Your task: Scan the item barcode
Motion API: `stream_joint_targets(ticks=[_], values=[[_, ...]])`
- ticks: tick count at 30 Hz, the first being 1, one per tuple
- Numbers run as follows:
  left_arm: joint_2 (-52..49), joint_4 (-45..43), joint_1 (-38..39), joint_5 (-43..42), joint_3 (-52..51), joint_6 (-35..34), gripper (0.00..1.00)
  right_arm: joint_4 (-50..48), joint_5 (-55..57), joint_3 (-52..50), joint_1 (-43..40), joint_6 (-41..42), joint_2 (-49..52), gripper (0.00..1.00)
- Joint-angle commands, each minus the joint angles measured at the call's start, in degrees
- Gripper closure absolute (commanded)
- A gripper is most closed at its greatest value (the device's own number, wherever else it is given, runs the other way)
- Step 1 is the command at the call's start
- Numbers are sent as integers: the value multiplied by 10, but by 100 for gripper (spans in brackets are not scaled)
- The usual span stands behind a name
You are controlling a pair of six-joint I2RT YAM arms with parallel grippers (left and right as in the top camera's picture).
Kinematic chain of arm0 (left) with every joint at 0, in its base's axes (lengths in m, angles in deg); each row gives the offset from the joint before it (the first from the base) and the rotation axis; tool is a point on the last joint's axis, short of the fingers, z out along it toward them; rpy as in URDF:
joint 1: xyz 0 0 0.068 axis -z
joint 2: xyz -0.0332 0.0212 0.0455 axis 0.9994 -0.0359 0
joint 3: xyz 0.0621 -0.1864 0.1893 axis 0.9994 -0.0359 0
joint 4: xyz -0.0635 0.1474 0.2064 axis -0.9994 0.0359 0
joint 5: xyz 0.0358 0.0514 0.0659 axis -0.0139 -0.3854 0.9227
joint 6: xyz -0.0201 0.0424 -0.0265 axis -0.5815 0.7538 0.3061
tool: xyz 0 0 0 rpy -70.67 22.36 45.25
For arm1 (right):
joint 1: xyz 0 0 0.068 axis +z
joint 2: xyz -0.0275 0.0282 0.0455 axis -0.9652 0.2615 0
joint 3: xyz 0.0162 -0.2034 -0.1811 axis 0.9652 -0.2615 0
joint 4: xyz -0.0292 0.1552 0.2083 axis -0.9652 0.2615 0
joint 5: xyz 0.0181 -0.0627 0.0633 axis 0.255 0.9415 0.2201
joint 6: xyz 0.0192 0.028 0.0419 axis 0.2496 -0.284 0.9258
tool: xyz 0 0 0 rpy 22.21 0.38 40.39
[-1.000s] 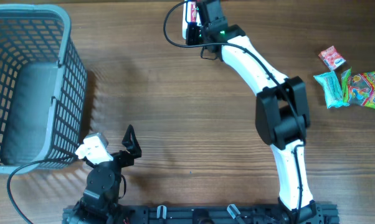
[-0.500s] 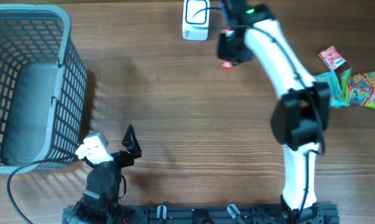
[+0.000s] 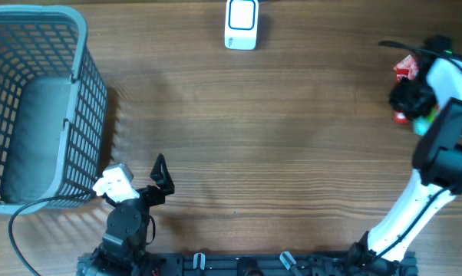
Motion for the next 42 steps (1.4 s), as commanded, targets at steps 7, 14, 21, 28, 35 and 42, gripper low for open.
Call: stream_joint_targets(ticks=[7,14,21,28,35,42], values=[[4,-2,2,3,-2,-3,0,66,-224,76,80,-36,-218,0],[4,-2,2,3,-2,-3,0,131,-296,76,257,59,-408,0],[4,-2,2,3,-2,-3,0,144,-295,75,328,-49,-472,0],[4,-2,2,3,-2,-3,0,-31,-300,75,358,-170,-542,0],[4,-2,2,3,-2,-3,0,-68,-218,50,365,-244,-711,0],[4,-2,2,3,-2,-3,0,-223,-187,-220,357,-285,-1011,1]])
